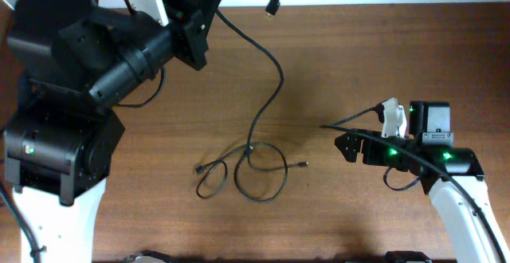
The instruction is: Untangle cables
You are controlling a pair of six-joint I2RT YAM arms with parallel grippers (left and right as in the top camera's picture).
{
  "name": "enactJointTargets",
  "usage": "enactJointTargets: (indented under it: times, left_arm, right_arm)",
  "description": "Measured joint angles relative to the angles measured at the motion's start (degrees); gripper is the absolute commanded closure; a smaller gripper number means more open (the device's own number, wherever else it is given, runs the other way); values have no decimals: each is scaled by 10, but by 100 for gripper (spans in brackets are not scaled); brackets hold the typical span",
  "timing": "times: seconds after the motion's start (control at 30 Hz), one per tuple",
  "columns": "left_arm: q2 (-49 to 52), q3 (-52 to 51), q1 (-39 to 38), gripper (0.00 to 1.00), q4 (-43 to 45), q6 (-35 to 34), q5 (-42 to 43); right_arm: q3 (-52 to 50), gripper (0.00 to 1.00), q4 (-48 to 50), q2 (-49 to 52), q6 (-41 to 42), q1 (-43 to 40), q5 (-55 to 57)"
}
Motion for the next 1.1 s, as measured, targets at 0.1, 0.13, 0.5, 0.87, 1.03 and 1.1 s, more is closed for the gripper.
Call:
enactJointTargets:
  times: [0.1,0.13,0.5,0.87,1.03,1.1]
  left_arm:
    - [2,14,0,100,-2,0,2]
    - [2,21,0,100,-2,0,2]
    - [1,29,0,100,-4,0,23]
    - [1,29,23,100,8,0,26]
    - [1,29,28,100,7,0,26]
    - [1,29,28,100,3,0,25]
  right_arm:
    - [0,0,35,40,0,0,-57]
    - [0,0,43,54,0,0,-78]
    - [0,0,173,219,5,142,-189]
    - [0,72,251,316,25,232,-199]
    - [0,96,255,327,25,238,-199]
    - [0,96,253,327,31,238,-201]
